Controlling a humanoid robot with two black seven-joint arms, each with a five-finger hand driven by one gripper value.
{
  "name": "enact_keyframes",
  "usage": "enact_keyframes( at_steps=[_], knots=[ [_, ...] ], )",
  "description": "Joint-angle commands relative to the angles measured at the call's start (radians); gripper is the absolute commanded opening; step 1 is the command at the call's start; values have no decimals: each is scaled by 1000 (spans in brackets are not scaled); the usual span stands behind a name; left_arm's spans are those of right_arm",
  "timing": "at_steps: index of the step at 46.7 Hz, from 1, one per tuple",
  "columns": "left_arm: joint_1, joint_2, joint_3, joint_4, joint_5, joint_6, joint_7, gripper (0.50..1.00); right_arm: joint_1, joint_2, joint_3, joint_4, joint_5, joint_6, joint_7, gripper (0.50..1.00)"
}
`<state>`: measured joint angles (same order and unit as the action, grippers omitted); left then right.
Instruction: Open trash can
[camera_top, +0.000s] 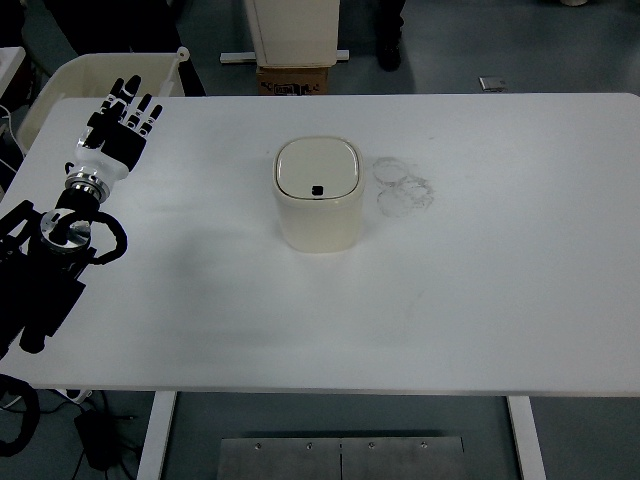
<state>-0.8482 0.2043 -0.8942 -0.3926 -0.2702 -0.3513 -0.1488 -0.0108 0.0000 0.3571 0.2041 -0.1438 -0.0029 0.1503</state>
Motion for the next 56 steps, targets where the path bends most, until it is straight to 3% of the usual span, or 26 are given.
enact_keyframes(
  at_steps=[1,44,56],
  knots=[
    [0,0,3,0,3,-1,0,1000,0,0,-1,0,0,0,0,993],
    [-5,7,4,-14,14,12,2,1000,0,0,0,0,0,0,0,993],
    [-5,29,6,-100,17,34,5,1000,0,0,0,0,0,0,0,993]
  ],
)
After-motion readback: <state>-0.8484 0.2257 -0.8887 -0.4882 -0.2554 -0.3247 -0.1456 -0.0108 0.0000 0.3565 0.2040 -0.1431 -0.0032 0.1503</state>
